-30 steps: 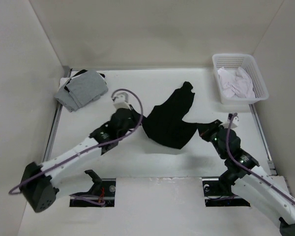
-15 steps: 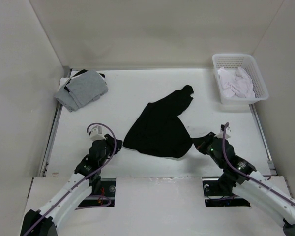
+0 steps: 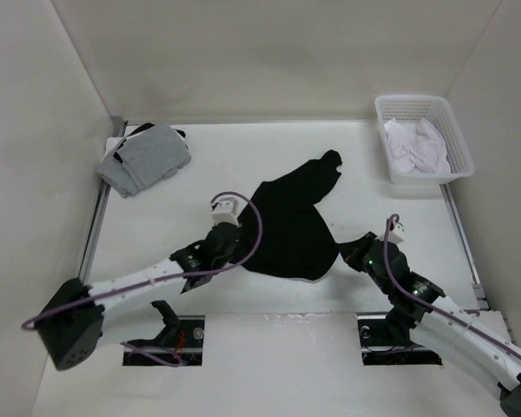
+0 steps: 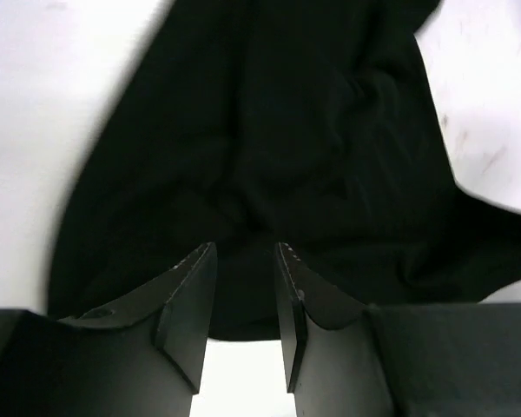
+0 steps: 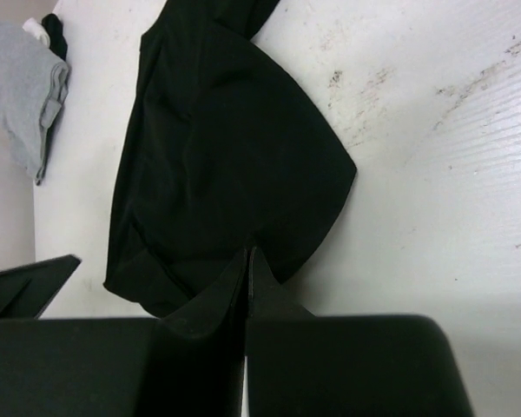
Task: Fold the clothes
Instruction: Flatten the tank top out
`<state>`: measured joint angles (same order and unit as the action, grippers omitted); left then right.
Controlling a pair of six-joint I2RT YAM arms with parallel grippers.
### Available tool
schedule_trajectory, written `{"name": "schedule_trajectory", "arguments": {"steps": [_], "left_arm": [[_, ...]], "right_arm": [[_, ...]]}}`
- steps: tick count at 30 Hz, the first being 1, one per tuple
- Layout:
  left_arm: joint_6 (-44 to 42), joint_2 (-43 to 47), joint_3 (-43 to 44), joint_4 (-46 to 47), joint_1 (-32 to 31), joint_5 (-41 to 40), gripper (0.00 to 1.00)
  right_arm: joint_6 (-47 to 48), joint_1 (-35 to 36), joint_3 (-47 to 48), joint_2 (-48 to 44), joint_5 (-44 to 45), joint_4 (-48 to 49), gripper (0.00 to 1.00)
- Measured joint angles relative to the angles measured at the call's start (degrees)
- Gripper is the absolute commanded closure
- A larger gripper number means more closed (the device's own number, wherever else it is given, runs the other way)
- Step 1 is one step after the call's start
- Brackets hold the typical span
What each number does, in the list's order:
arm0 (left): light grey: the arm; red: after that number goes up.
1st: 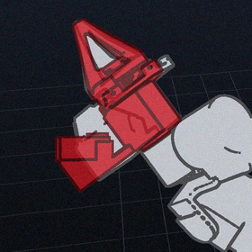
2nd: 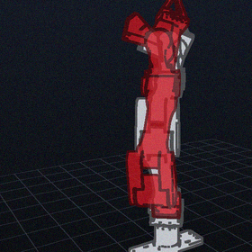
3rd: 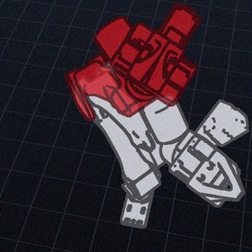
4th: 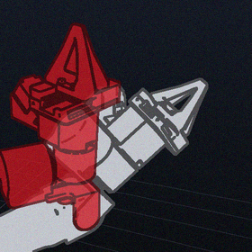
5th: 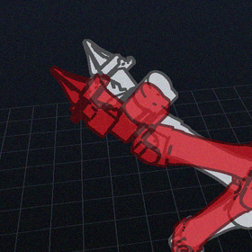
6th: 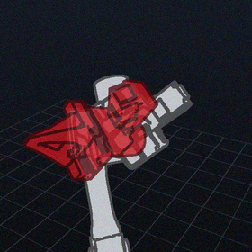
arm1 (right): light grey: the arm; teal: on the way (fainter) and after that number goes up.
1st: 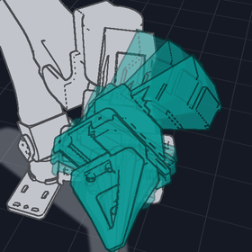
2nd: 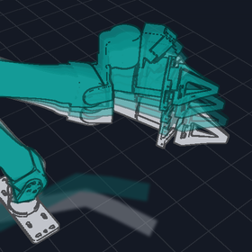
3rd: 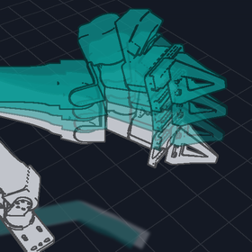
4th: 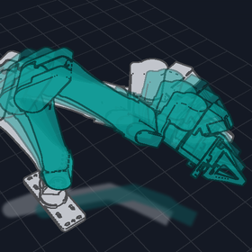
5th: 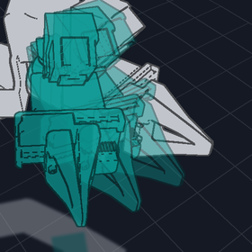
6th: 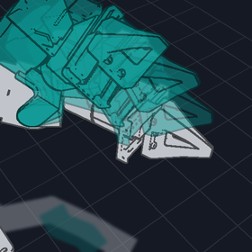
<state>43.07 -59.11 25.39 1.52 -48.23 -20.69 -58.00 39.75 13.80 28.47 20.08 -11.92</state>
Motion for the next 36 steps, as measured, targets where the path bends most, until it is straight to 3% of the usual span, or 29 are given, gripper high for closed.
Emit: {"name": "schedule_trajectory", "arguments": {"steps": [4,7,13,21,24,30,36], "left_arm": [[-2.6,-14.1,7.6,1.7,-3.8,-2.8,0.69],[-3.3,-19.6,8.9,1.8,-3.7,-6.0,0.69],[-4.4,-22.3,8.9,1.2,-3.7,-11.5,0.71],[-4.9,-26.1,8.9,2.2,-2.3,-12.9,0.72],[-5.0,-27.5,8.9,3.0,-1.5,-12.3,0.83],[-4.7,-24.0,7.7,3.2,-2.0,-12.0,0.95],[-1.7,-4.7,3.1,-1.6,-4.7,-12.1,0.98]], "right_arm": [[0.3,-0.4,-0.5,0.6,-0.9,2.1,1.00],[0.5,-0.7,-0.6,0.9,-1.6,3.9,1.00],[0.7,-0.7,-1.7,1.2,-2.6,6.2,1.00],[0.8,-0.8,-2.5,1.2,-3.5,6.4,1.00],[0.8,-1.1,-2.5,1.2,-3.8,6.5,1.00],[0.8,-1.4,-2.5,1.2,-4.1,6.5,1.00],[1.3,-4.0,-2.5,1.2,-4.3,6.5,1.00]]}}
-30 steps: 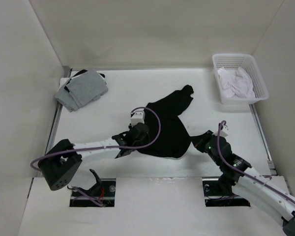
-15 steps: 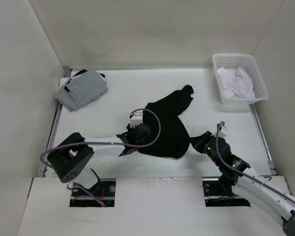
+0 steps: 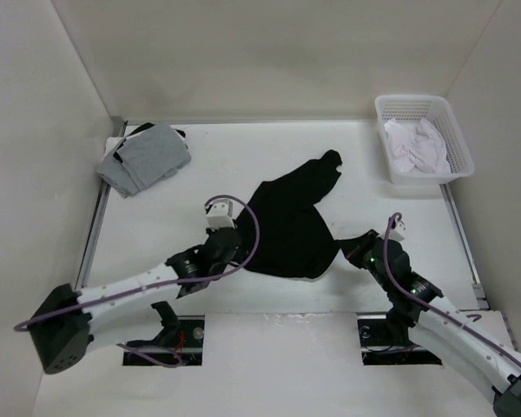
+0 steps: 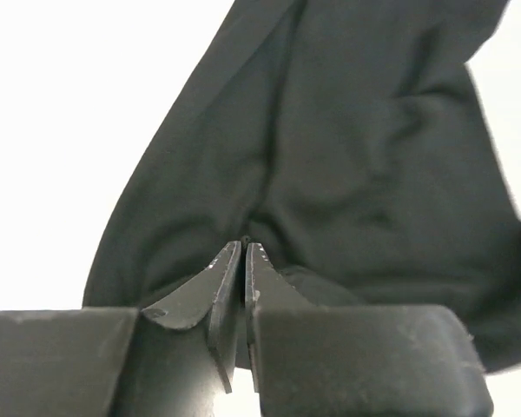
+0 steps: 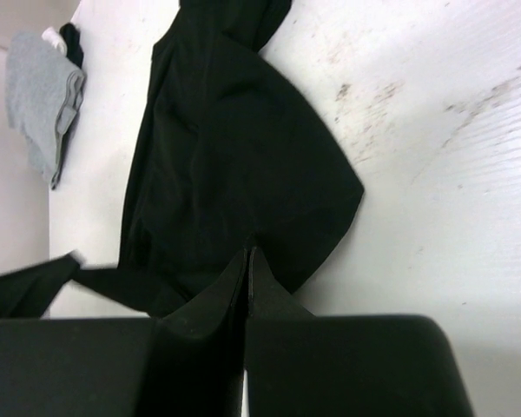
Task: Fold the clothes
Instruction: Flatten the tank top out
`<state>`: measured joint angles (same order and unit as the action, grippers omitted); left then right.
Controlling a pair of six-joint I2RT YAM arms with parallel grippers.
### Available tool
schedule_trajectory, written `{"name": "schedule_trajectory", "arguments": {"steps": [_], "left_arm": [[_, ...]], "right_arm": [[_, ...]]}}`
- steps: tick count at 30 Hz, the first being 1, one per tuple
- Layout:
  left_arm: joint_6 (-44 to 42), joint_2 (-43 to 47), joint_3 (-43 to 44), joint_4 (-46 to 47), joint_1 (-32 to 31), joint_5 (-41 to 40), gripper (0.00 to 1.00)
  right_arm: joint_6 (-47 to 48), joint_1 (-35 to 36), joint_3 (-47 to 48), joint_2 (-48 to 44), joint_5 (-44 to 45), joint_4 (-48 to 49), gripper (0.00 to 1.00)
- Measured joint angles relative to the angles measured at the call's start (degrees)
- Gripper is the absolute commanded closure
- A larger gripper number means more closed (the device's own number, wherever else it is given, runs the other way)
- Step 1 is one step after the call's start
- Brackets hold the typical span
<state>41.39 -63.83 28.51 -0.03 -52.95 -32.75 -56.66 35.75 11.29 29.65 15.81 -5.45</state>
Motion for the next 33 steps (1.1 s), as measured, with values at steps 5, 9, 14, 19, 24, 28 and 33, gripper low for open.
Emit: {"name": "schedule_trajectory", "arguments": {"steps": [5,9,14,19,24,28,33], "left_arm": [[3.8,19.4,-4.3,-7.9,-2.6,0.1,0.99],[8.2,33.3,-6.6,-18.9,-5.0,0.3,0.94],[14.4,43.3,-6.9,-32.5,-7.7,0.4,0.81],[20.3,42.4,-5.6,-43.9,-9.0,-2.2,0.68],[24.8,30.8,-1.9,-47.9,-9.2,-4.5,0.65],[26.3,22.2,-0.2,-47.8,-9.7,-3.7,0.73],[28.8,15.3,1.7,-49.3,-10.0,-1.2,0.85]], "right_arm": [[0.8,-4.0,0.0,-0.6,-0.8,-0.1,1.00],[0.6,-6.7,-0.3,-3.5,-1.6,-1.4,1.00],[-0.9,-7.6,-0.7,-6.2,-2.4,-4.8,1.00],[-2.5,-8.0,-0.7,-8.7,-3.2,-9.3,1.00],[-3.1,-8.0,-0.4,-11.2,-3.8,-12.2,1.00],[-3.0,-7.9,-0.4,-9.1,-4.3,-12.2,1.00],[-2.1,-7.5,-0.4,-7.0,-4.6,-11.7,1.00]]}}
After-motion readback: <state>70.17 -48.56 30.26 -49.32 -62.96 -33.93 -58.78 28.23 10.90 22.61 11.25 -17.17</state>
